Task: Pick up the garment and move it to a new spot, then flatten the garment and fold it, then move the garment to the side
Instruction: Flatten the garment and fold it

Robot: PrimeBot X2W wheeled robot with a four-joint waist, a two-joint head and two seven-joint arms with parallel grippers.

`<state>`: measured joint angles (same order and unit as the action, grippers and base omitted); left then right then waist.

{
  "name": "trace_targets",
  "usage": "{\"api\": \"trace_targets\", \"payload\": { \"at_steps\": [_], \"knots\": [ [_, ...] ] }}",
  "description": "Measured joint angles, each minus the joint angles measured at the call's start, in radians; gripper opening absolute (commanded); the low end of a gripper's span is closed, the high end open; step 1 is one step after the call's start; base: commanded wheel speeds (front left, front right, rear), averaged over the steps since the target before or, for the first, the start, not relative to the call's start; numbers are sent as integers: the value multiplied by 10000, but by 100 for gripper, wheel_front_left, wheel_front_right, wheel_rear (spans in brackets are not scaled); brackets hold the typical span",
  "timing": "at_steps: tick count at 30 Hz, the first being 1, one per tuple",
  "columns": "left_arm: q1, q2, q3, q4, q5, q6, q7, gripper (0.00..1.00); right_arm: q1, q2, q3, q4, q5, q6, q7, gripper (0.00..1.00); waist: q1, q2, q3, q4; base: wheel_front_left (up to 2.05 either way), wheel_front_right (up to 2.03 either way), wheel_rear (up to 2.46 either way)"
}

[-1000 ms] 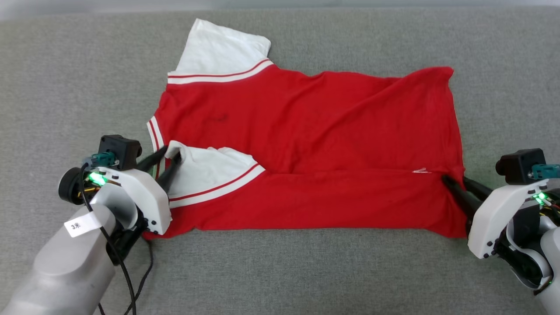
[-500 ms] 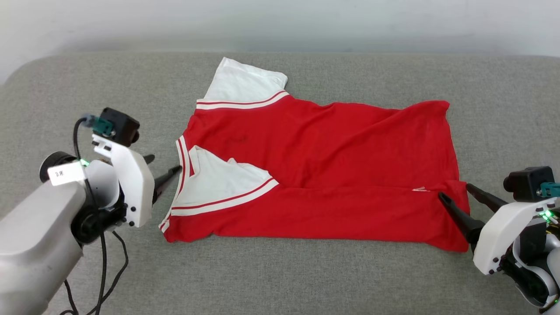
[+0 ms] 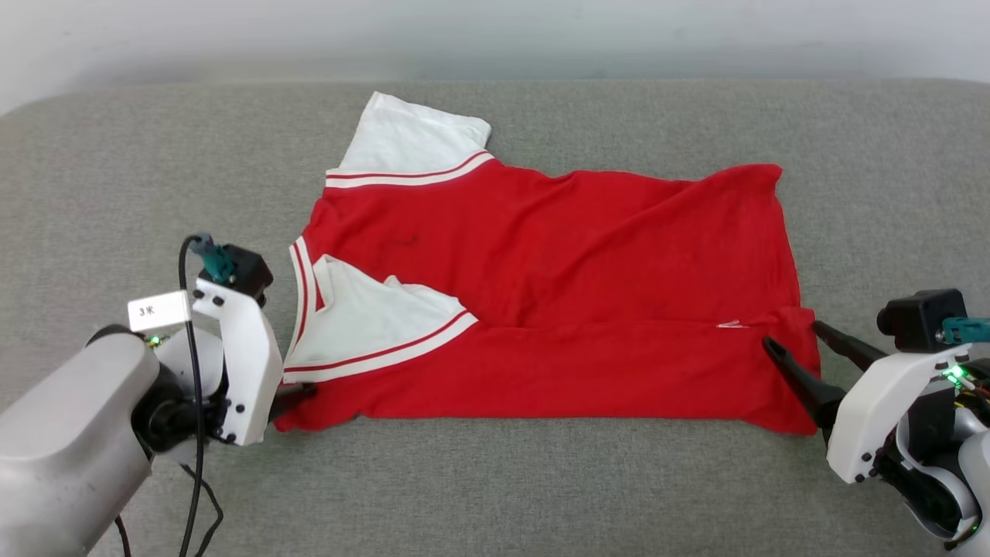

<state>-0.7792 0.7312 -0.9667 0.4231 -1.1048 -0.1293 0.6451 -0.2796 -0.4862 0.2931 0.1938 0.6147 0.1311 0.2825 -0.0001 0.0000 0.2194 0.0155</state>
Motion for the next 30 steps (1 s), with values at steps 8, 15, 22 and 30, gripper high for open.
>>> {"api": "trace_targets", "payload": {
  "at_steps": [8,15,22,30],
  "knots": [
    [207,-104,-391,667,-136,-6,88,100,-133,25,-25,-104,-94,2,48,100,0,0,397,-275,0,0,0],
    [198,-161,-667,848,-372,-10,-169,0,-275,27,-44,-190,-167,0,155,100,-1,0,394,-321,0,0,0],
    [166,-4,-1047,489,-242,-13,-1074,0,-639,-690,-249,-755,-221,2,1112,100,1,0,25,-234,0,0,0],
    [-146,401,-1281,-372,-73,-13,-1910,0,-846,-1766,-63,-1499,234,2,3852,100,0,0,-181,-34,0,0,0]
  ]
}}
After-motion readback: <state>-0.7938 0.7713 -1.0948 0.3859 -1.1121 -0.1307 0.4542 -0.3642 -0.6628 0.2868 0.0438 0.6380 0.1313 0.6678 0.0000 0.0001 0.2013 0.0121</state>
